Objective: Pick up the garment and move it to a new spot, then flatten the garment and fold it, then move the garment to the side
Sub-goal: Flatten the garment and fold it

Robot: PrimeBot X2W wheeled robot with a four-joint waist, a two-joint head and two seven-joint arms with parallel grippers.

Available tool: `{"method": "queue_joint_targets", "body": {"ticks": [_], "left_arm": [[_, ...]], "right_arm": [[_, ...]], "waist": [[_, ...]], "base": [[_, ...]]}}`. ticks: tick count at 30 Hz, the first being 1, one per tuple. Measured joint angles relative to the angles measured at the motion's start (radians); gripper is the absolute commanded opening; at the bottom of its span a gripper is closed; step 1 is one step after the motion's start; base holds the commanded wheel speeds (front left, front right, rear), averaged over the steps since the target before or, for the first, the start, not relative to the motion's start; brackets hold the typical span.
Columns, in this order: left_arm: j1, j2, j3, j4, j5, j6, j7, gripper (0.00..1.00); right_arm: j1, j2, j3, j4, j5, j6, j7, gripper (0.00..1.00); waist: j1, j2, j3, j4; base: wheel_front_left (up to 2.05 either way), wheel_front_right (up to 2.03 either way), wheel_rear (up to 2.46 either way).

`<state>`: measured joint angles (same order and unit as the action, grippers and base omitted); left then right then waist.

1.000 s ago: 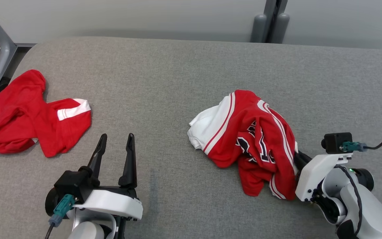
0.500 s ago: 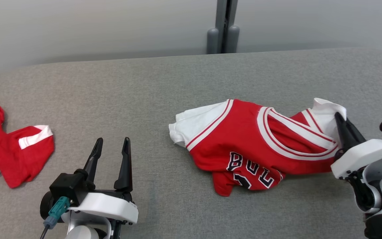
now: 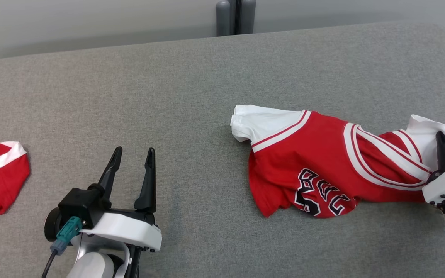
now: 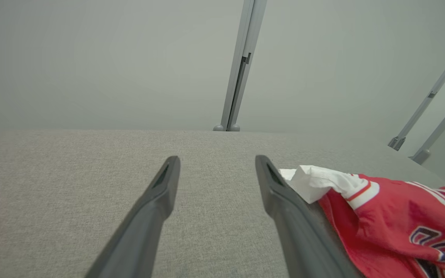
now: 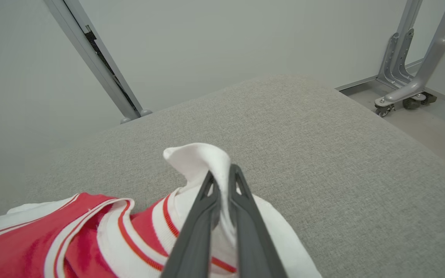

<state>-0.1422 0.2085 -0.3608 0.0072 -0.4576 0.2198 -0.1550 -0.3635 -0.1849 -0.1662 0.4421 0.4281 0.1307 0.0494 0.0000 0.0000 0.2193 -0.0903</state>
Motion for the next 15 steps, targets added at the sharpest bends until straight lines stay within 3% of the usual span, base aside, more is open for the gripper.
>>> {"method": "queue_joint_targets", "body": {"ticks": [8, 15], "left_arm": [[-0.006, 0.001, -0.008, 0.018, -0.001, -0.003, -0.001, 1.00], [0.016, -0.006, -0.014, 0.032, -0.011, -0.003, -0.012, 1.00]], "right_arm": [[-0.017, 0.037, -0.047, 0.011, -0.060, 0.000, -0.093, 1.00], [0.069, 0.060, -0.005, -0.111, -0.062, 0.000, -0.131, 1.00]], "waist": [[0.0000, 0.0000, -0.021, 0.020], [0.0000, 0.0000, -0.091, 0.029]], "base": [[0.00, 0.00, 0.00], [0.00, 0.00, 0.00]]}}
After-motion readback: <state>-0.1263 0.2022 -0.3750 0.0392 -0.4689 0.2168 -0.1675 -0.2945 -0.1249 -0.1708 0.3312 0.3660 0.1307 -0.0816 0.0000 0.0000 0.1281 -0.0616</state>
